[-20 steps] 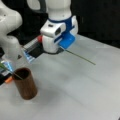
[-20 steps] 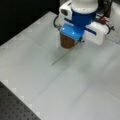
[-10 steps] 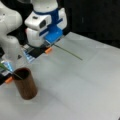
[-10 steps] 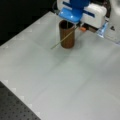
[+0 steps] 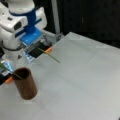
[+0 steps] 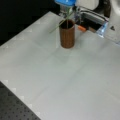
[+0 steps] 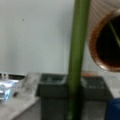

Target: Flower insertion into a vase

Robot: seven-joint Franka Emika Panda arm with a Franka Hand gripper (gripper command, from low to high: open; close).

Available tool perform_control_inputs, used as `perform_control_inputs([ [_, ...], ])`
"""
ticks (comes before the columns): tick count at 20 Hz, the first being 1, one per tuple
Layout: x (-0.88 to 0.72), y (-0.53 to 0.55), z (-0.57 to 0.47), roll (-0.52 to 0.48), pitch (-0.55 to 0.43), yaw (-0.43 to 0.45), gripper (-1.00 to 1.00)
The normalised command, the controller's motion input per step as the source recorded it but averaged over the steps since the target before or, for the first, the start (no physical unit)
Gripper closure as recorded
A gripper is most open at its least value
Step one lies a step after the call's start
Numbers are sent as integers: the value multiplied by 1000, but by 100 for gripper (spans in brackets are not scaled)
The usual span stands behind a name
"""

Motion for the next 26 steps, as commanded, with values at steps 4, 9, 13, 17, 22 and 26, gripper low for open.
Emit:
perform_control_inputs([
  [4,-457,-186,-110,-147,-79,148,100],
  [9,-418,-100,-102,-190,-22,100,100],
  [13,-442,-115,-118,-136,-30,55,100],
  [17,-445,-187,-142,-122,-90,67,100],
  [22,-441,-269,-104,-81,-85,107,100],
  [26,-352,-249,-52,-52,10,121,100],
])
